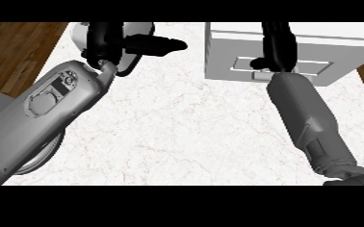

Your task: Pick up the can, place it into the drawer and close the drawer

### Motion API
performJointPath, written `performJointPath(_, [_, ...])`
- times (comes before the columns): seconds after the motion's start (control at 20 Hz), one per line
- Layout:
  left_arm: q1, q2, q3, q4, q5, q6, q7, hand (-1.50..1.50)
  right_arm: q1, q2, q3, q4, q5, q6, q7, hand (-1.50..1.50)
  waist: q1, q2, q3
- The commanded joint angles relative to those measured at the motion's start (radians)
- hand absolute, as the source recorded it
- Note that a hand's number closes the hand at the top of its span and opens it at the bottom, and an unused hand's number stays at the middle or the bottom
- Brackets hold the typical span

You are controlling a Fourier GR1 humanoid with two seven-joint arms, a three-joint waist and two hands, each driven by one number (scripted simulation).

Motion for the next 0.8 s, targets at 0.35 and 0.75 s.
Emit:
performJointPath(0.35, [0.113,0.034,0.013,-0.089,-0.026,-0.032,-0.030,-1.50,-0.209,-0.020,-0.044,0.169,-0.004,0.026,0.019,-1.50,0.031,0.027,0.004])
performJointPath(0.75, [0.151,0.056,0.041,-0.146,-0.026,-0.033,-0.025,-1.50,-0.218,0.020,-0.162,0.144,-0.161,0.052,-0.178,-1.50,0.032,0.021,0.007])
